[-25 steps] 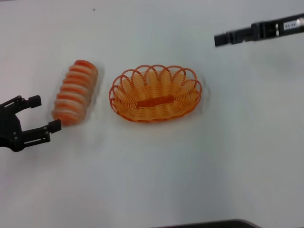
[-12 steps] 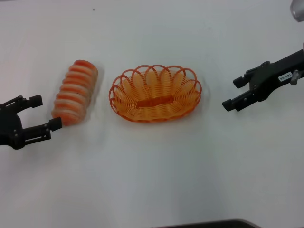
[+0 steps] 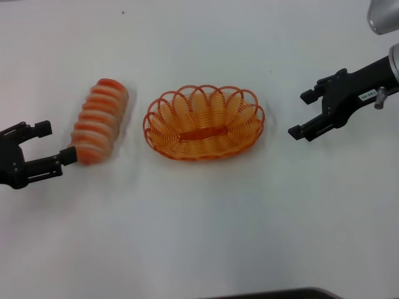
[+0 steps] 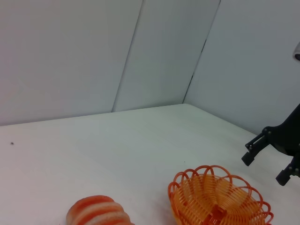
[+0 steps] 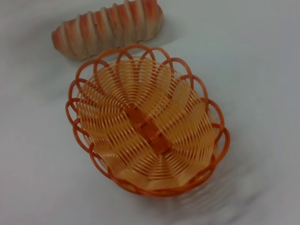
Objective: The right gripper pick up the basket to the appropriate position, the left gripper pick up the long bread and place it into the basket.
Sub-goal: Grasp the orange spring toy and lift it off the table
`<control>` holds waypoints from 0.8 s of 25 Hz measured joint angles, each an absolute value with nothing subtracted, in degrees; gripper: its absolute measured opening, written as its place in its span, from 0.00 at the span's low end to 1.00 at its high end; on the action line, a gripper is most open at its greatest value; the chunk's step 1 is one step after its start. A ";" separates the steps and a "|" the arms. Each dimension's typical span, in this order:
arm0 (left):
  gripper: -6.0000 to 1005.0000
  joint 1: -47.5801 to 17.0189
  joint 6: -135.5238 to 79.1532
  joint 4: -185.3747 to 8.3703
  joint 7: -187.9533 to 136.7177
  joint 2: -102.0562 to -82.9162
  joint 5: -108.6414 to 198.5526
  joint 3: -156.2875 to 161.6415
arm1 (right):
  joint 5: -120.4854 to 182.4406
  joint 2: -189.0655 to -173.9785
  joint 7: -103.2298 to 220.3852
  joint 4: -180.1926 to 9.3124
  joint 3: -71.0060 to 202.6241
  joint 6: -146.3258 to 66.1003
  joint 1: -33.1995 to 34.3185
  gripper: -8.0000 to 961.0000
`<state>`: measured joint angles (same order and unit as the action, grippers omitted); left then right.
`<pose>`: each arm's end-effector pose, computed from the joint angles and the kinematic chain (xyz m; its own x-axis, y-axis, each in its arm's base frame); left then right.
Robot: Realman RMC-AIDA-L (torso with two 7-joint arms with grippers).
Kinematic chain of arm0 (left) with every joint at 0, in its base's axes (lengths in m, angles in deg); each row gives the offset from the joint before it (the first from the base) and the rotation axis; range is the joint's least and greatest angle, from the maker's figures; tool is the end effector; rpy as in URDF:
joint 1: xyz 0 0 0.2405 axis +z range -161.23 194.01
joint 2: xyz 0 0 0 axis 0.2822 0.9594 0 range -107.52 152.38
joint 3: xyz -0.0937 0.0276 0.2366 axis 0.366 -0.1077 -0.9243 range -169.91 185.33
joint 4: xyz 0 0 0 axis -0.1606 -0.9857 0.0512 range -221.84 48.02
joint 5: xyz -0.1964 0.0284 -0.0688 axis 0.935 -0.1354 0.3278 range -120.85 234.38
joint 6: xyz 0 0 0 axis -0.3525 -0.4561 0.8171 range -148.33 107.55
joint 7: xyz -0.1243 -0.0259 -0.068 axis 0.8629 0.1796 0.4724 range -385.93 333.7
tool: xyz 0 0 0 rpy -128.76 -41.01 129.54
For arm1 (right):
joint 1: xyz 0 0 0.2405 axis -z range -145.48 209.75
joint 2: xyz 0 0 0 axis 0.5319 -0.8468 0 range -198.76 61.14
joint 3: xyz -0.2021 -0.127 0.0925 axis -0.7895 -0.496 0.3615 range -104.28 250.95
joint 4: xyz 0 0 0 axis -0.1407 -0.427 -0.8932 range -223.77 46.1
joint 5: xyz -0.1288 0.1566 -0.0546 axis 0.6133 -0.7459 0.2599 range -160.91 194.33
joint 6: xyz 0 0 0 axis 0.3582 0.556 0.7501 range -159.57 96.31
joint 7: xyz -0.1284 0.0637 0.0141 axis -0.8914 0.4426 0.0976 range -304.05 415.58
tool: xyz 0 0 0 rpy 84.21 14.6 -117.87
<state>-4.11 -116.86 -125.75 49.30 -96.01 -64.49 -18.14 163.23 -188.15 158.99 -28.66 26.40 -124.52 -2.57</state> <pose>-0.3269 0.2695 0.0281 0.7150 0.4240 0.5559 0.6015 -0.7784 -0.1798 0.2598 0.3491 0.0333 0.8703 -0.4862 0.0786 -0.4551 -0.8550 -0.2488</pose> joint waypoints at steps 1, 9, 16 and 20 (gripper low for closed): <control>0.90 -4.15 -116.85 -125.63 49.36 -95.92 -64.49 -18.12 | 163.35 -188.30 159.01 -27.72 25.50 -124.17 -2.46 0.99; 0.90 -4.39 -116.74 -125.26 50.55 -96.19 -64.46 -18.04 | 162.91 -188.72 158.78 -25.10 21.17 -120.42 -1.78 0.99; 0.90 -5.33 -116.69 -125.23 52.69 -96.38 -64.39 -18.02 | 162.76 -188.86 159.78 -25.36 18.02 -120.04 -2.25 0.99; 0.90 -6.75 -117.06 -125.99 60.67 -95.73 -64.32 -17.43 | 162.73 -188.81 160.73 -25.24 18.19 -120.10 -2.44 0.99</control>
